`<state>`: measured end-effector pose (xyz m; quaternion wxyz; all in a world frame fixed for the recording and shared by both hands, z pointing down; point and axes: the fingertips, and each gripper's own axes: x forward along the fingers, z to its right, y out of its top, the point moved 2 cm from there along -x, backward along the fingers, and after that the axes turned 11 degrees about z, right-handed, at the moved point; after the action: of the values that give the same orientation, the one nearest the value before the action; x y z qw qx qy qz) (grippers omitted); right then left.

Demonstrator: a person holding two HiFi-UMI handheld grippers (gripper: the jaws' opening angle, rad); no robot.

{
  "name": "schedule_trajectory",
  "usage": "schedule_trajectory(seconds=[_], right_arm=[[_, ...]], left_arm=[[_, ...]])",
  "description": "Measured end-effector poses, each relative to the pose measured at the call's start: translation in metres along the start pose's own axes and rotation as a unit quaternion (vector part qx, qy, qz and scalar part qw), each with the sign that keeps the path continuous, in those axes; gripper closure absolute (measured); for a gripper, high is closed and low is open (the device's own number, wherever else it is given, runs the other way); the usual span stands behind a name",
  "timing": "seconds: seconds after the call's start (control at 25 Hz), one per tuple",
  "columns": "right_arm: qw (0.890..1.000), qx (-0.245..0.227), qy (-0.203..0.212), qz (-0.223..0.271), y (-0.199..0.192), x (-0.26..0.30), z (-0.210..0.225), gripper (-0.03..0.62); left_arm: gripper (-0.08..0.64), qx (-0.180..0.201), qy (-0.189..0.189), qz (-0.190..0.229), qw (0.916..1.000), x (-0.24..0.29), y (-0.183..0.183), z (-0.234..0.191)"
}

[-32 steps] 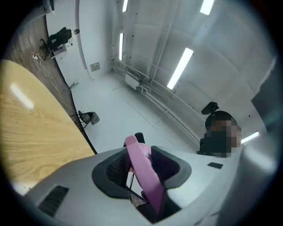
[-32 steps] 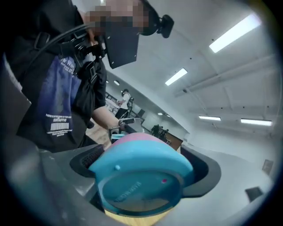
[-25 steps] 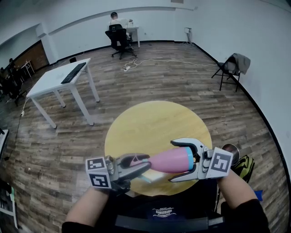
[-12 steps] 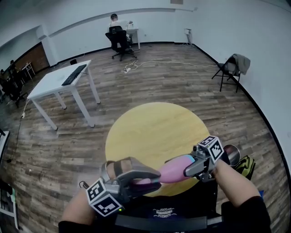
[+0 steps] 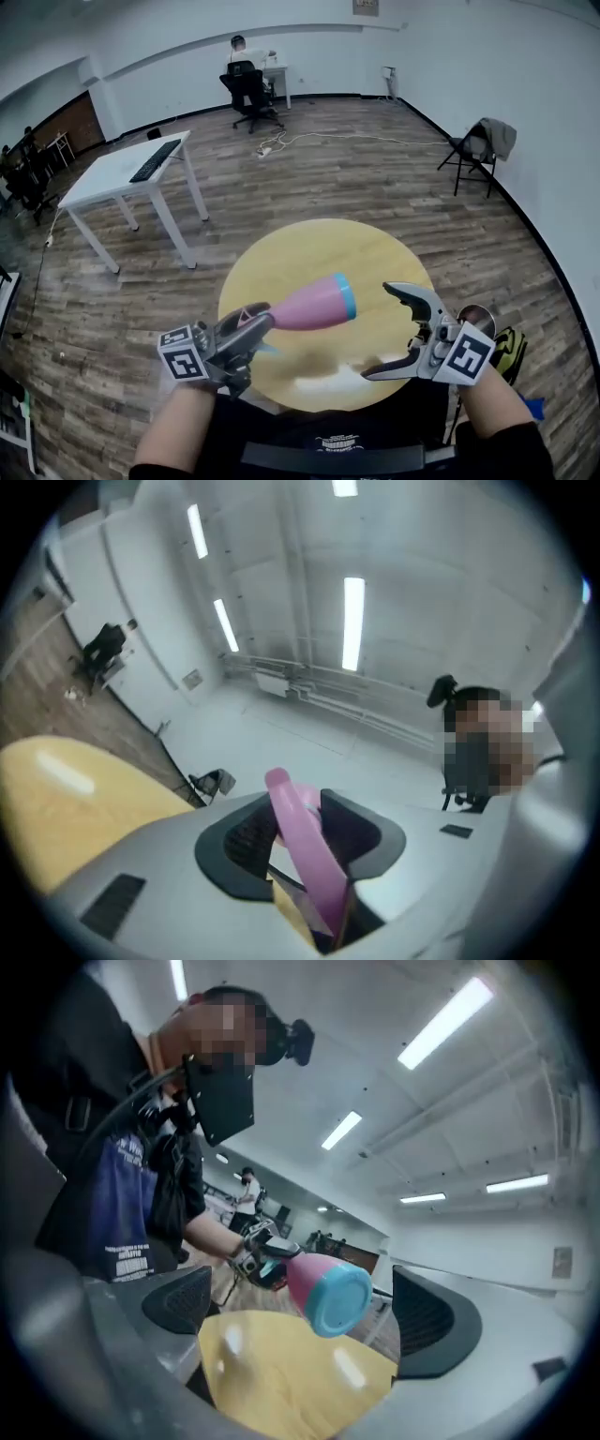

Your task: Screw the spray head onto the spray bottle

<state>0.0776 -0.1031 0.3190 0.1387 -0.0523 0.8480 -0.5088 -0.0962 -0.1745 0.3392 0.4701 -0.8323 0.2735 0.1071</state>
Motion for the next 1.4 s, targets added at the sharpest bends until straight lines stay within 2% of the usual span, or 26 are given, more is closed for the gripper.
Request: schedule_trajectory(seconds=[0.08,0.16,0.28,0.32,0.4,0.48,0.52,0.56,0.64,0.68,0.72,0.76,0.8,0.84,0.88,0.92,1.0,1.04,1.08,1.12,1.16,1.2,1.24,1.28,1.32,1.4], right_arm=[[0.999,-0.044,0.000,-0.022,-0.007,0.007,-0.004,-0.003],[0.998,-0.056,0.002,-0.036,-0.014,0.017,-0.006,-0.003],[0.999,0.001,0.028,-0.046,-0.019,0.023,-0.017,0.020],[0.997,0.047,0.039,-0.036,-0.016,0.021,-0.020,0.080],[0.988,0.140,0.061,-0.006,-0.007,0.017,-0.021,0.087],[0.968,0.237,0.076,0.018,-0.007,0.013,-0.014,0.089],[0.950,0.298,0.086,0.024,-0.012,0.012,-0.011,0.089],[0.924,0.368,0.101,0.026,-0.018,0.011,-0.012,0.089],[0.851,0.503,0.146,0.026,-0.030,0.007,-0.022,0.089],[0.813,0.557,0.169,0.027,-0.035,0.005,-0.030,0.087],[0.778,0.599,0.187,0.030,-0.039,0.002,-0.037,0.087],[0.750,0.630,0.197,0.035,-0.042,0.001,-0.042,0.087],[0.730,0.652,0.201,0.040,-0.043,0.000,-0.044,0.087],[0.718,0.665,0.201,0.043,-0.044,0.001,-0.044,0.087],[0.713,0.671,0.198,0.046,-0.044,0.003,-0.043,0.087],[0.712,0.674,0.189,0.049,-0.043,0.006,-0.040,0.087],[0.730,0.663,0.151,0.069,-0.041,0.013,-0.024,0.087],[0.755,0.638,0.125,0.083,-0.038,0.016,-0.014,0.087],[0.793,0.594,0.098,0.094,-0.033,0.017,-0.005,0.087],[0.838,0.532,0.071,0.101,-0.028,0.016,0.004,0.076],[0.884,0.454,0.043,0.102,-0.021,0.013,0.011,0.045],[0.927,0.363,0.020,0.095,-0.015,0.009,0.016,0.021],[0.961,0.264,0.004,0.080,-0.010,0.005,0.018,0.009],[0.984,0.167,-0.005,0.059,-0.007,0.003,0.017,0.009],[0.996,0.086,-0.007,0.034,-0.006,0.001,0.015,0.009],[1.000,-0.014,-0.010,-0.012,-0.011,-0.004,0.010,0.009]], left_arm=[[0.391,-0.044,0.005,-0.010,0.9990,0.000,-0.008,-0.006],[0.392,-0.052,-0.025,-0.038,0.9976,0.009,-0.023,0.006],[0.391,-0.024,-0.093,-0.087,0.9916,0.028,-0.045,0.043],[0.394,-0.002,-0.104,-0.098,0.9897,0.032,-0.049,0.052],[0.385,0.063,-0.115,-0.113,0.9848,0.035,-0.053,0.067],[0.385,0.178,-0.138,-0.118,0.9671,0.040,-0.052,0.084],[0.385,0.258,-0.157,-0.124,0.9452,0.041,-0.053,0.094],[0.385,0.345,-0.175,-0.141,0.9113,0.041,-0.057,0.100],[0.385,0.505,-0.207,-0.205,0.8125,0.030,-0.076,0.105],[0.385,0.562,-0.225,-0.231,0.7615,0.024,-0.086,0.107],[0.385,0.602,-0.242,-0.246,0.7204,0.021,-0.095,0.110],[0.385,0.628,-0.255,-0.254,0.6895,0.018,-0.101,0.113],[0.385,0.646,-0.264,-0.258,0.6676,0.016,-0.104,0.115],[0.385,0.656,-0.268,-0.258,0.6569,0.014,-0.105,0.115],[0.385,0.652,-0.267,-0.256,0.6619,0.013,-0.104,0.115],[0.385,0.631,-0.262,-0.252,0.6848,0.012,-0.099,0.113],[0.388,0.549,-0.245,-0.232,0.7648,0.014,-0.085,0.103],[0.395,0.494,-0.232,-0.214,0.8101,0.017,-0.076,0.096],[0.394,0.430,-0.210,-0.188,0.8578,0.020,-0.067,0.087],[0.393,0.358,-0.182,-0.152,0.9030,0.022,-0.056,0.079],[0.393,0.291,-0.156,-0.111,0.9373,0.023,-0.044,0.070],[0.393,0.237,-0.127,-0.074,0.9603,0.021,-0.032,0.060],[0.393,0.193,-0.096,-0.047,0.9754,0.019,-0.022,0.046],[0.393,0.155,-0.062,-0.030,0.9855,0.015,-0.014,0.032],[0.394,0.117,-0.032,-0.022,0.9924,0.010,-0.009,0.017],[0.394,0.033,0.009,-0.013,0.9993,0.003,-0.007,-0.005]])
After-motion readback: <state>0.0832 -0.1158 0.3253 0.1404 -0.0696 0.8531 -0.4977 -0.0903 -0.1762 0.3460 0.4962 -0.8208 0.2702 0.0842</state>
